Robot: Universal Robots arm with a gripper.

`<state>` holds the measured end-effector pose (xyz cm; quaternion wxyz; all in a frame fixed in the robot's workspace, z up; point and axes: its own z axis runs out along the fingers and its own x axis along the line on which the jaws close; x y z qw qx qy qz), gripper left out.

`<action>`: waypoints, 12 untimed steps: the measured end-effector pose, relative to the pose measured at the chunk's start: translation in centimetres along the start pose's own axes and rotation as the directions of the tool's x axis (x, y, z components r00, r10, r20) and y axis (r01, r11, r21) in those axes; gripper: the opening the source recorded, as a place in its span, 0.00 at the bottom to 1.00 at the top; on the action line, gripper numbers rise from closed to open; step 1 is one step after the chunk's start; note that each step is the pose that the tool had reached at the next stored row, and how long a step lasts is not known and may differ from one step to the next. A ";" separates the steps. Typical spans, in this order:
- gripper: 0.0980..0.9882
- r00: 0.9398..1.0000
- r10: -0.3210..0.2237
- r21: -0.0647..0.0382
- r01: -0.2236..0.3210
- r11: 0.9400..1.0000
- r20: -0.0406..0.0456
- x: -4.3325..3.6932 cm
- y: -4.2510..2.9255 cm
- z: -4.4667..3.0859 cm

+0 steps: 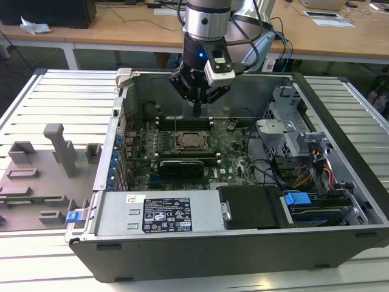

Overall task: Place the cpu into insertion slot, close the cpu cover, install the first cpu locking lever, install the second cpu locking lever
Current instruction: 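Install the first cpu locking lever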

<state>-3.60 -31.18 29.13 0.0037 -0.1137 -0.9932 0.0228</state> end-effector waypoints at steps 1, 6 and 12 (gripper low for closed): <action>0.01 1.000 -0.010 0.000 0.010 1.000 0.000 0.00 0.00 0.00; 0.01 0.999 -0.044 0.000 0.044 0.999 0.002 0.00 0.00 0.00; 0.01 0.996 -0.089 0.000 0.089 0.996 0.004 0.00 0.00 0.00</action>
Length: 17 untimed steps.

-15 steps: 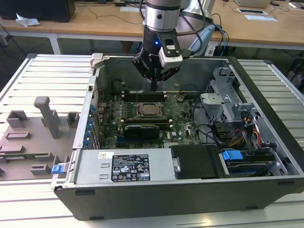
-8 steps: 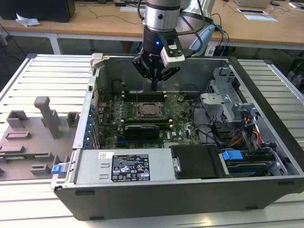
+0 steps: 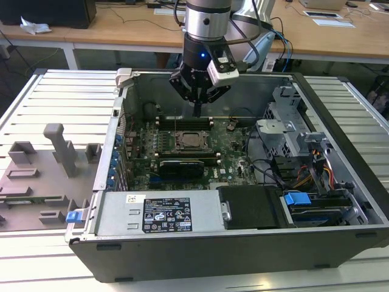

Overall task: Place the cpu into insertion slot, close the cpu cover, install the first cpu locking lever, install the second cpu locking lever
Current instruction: 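Install the first cpu locking lever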

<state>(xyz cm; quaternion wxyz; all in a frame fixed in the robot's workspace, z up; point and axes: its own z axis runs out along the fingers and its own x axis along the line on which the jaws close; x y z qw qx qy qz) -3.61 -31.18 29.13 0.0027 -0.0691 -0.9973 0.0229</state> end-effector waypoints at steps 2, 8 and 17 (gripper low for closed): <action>0.01 1.000 -0.016 0.000 0.016 1.000 0.001 0.00 0.00 0.00; 0.01 0.997 -0.072 0.000 0.072 0.997 0.003 0.00 0.00 0.00; 0.01 0.984 -0.180 -0.102 0.179 0.979 0.003 0.00 0.00 0.00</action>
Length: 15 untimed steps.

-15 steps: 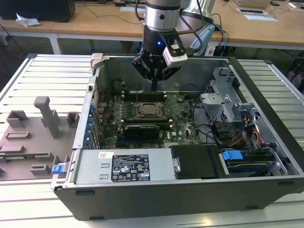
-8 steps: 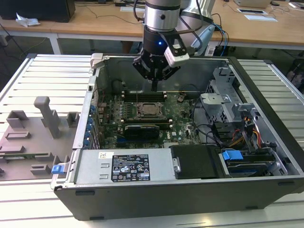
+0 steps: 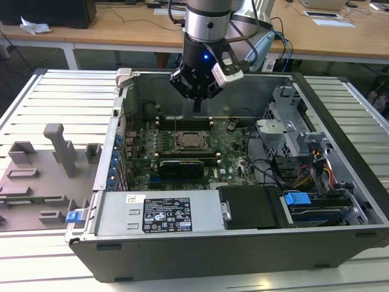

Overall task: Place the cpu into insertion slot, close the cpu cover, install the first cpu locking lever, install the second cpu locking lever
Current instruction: 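Install the first cpu locking lever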

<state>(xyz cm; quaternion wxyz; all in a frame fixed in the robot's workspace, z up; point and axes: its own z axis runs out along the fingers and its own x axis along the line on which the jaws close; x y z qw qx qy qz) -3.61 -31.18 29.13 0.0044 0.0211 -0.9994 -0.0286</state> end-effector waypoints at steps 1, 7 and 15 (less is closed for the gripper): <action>0.01 1.000 -0.012 0.000 0.012 1.000 -0.001 0.00 0.00 0.00; 0.01 1.000 -0.013 0.000 0.013 1.000 -0.001 0.00 0.00 0.00; 0.01 1.000 -0.013 0.002 0.013 1.000 0.000 2.27 0.09 0.12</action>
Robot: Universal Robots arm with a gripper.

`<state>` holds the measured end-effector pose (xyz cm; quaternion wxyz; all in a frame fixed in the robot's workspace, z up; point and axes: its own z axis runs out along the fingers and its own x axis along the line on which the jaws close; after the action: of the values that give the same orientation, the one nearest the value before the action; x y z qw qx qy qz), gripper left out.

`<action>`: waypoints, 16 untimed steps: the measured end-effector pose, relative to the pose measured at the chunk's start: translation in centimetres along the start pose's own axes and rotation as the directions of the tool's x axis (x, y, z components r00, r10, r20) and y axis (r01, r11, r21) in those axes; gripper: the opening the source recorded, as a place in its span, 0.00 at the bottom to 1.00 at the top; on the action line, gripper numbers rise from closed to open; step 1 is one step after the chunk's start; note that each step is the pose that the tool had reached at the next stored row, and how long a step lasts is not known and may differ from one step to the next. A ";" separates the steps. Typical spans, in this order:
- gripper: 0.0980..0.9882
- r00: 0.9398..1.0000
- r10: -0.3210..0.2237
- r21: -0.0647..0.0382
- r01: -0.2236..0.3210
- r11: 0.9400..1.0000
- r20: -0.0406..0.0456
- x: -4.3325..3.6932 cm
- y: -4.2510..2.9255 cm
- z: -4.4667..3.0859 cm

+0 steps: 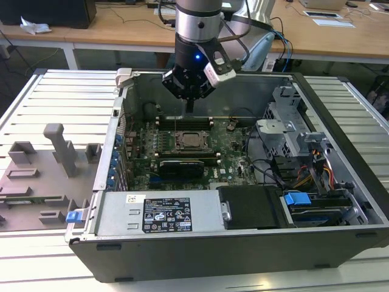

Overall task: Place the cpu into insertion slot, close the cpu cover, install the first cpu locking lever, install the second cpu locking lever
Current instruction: 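Install the first cpu locking lever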

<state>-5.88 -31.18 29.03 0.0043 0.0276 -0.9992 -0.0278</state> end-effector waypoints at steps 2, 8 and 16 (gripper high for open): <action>0.01 1.000 0.000 0.000 0.000 1.000 0.001 1.00 0.05 0.07; 0.01 1.000 0.000 -0.002 0.000 1.000 0.002 3.54 0.43 1.15; 0.01 1.000 0.000 -0.008 0.000 1.000 0.003 3.69 1.51 1.99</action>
<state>-9.66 -29.78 27.15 0.0031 0.0277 -0.9991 -0.0318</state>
